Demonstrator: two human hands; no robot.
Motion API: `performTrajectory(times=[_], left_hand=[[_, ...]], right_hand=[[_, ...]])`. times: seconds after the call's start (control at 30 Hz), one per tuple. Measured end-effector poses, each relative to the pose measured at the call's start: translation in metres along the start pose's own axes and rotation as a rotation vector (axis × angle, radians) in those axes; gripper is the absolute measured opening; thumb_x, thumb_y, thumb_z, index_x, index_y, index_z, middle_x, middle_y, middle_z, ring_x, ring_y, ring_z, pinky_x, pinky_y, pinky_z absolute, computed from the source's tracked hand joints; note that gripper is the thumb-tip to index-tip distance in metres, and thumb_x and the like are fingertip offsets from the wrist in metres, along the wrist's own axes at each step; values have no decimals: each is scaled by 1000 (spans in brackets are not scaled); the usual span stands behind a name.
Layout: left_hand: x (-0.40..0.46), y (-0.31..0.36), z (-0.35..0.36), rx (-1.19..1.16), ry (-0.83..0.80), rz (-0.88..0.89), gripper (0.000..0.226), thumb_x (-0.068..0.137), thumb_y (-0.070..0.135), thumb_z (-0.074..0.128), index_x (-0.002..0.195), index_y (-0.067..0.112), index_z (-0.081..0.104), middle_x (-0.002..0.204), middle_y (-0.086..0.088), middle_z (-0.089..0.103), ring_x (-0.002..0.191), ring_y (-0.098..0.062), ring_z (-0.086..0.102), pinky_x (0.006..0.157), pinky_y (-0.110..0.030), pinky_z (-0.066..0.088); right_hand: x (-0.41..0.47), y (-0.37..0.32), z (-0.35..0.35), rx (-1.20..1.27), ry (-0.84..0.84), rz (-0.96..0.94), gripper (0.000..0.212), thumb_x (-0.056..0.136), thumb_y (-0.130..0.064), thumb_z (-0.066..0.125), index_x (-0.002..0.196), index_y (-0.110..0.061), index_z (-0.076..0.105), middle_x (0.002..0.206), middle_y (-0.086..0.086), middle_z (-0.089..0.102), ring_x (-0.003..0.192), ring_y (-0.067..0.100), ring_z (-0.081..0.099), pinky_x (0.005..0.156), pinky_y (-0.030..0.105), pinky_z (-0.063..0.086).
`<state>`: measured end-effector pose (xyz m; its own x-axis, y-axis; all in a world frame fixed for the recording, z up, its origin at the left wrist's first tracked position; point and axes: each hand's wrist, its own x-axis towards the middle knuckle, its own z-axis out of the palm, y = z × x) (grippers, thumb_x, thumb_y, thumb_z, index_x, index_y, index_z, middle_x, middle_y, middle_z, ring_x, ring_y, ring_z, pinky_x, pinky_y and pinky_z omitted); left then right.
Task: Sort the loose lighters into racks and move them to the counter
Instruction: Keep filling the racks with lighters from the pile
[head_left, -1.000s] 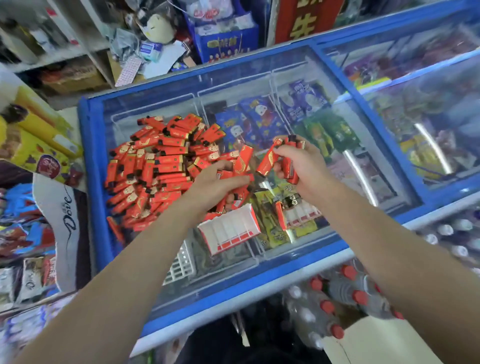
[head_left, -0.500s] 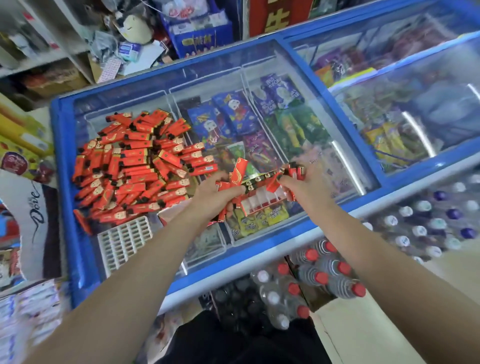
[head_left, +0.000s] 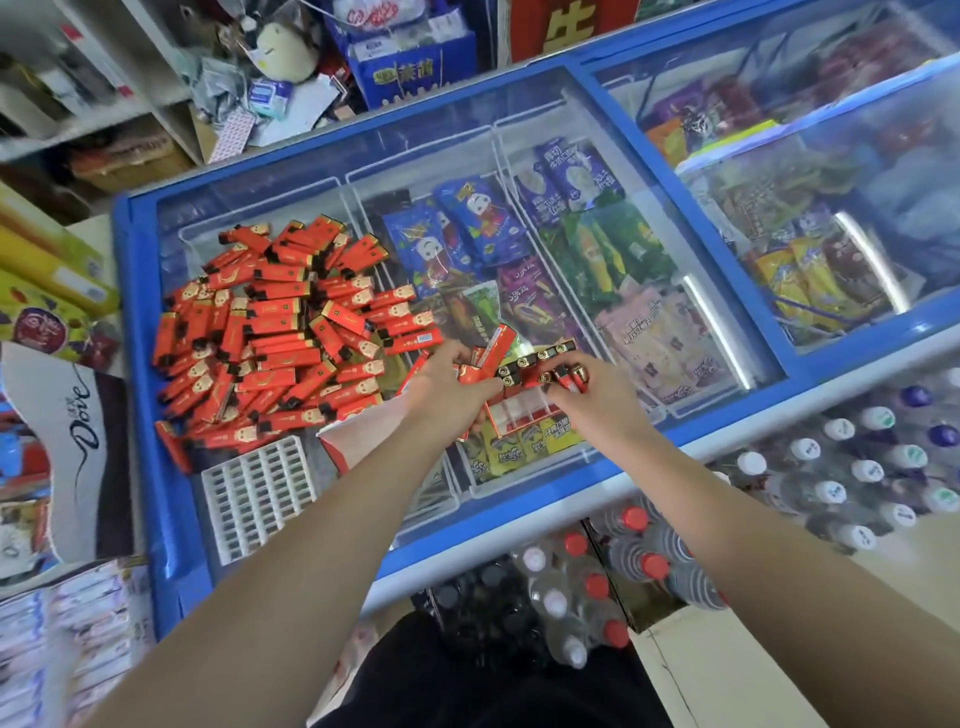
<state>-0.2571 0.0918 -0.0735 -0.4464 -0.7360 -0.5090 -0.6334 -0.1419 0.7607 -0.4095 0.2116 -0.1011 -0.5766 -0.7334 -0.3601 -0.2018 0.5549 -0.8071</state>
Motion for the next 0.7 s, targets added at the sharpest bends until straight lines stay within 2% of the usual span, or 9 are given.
performTrajectory(times=[0.07,0.13,0.27,0.33,0.4,0.5,0.57,0.63,0.7], left_hand=[[2,-2,1,19,1,-3,25,93,20,75,105,20,53,57,-3,64,39,-13,54,40,-20,41],[3,-3,1,34,2,-4,25,92,21,75,104,21,53,58,-3,65,39,-12,54,41,-21,42],[3,-7,1,32,-2,-27,25,93,22,75,100,25,51,61,-3,66,41,-11,55,45,-23,45],[3,-7,2,19,-1,-35,25,93,22,76,100,26,51,62,-4,66,42,-12,56,44,-24,45],[3,-7,2,15,0,-38,25,93,23,76,101,26,52,63,-4,66,43,-12,56,44,-23,44],[4,-7,2,12,0,-39,25,93,24,75,104,24,53,62,-3,66,42,-11,57,45,-23,45],[4,-6,2,15,1,-38,25,93,24,75,106,25,54,63,-3,67,44,-12,57,45,-23,45],[3,-6,2,15,6,-34,24,93,24,75,103,26,53,64,-3,67,44,-12,57,45,-23,45],[3,-5,3,19,13,-30,24,93,24,75,101,27,53,63,-3,66,43,-12,56,46,-23,45]], right_hand=[[3,1,4,-16,8,3,26,91,-16,68,107,-37,71,75,14,72,49,30,53,46,43,45],[4,1,8,-1,0,15,27,91,-17,69,108,-37,72,78,13,74,53,26,56,51,52,51],[3,3,14,45,4,5,27,92,-20,68,114,-35,69,82,16,73,54,29,55,53,57,52],[0,3,16,94,32,-21,30,93,-19,67,120,-32,65,86,6,73,59,37,60,54,53,53],[-3,3,16,152,50,-28,30,93,-17,66,120,-29,61,86,-3,71,59,34,60,54,47,51],[-6,-1,14,265,42,7,19,95,-18,65,111,-25,61,69,2,62,54,22,48,51,39,41],[-6,-5,11,366,47,62,8,98,-18,61,106,-17,62,65,4,57,52,21,47,50,33,41],[-6,-7,7,476,57,141,10,100,-17,56,96,-9,60,63,9,57,50,22,48,51,31,43],[-6,-6,4,591,42,194,14,100,-15,55,89,-8,60,65,12,60,57,26,51,54,35,45]])
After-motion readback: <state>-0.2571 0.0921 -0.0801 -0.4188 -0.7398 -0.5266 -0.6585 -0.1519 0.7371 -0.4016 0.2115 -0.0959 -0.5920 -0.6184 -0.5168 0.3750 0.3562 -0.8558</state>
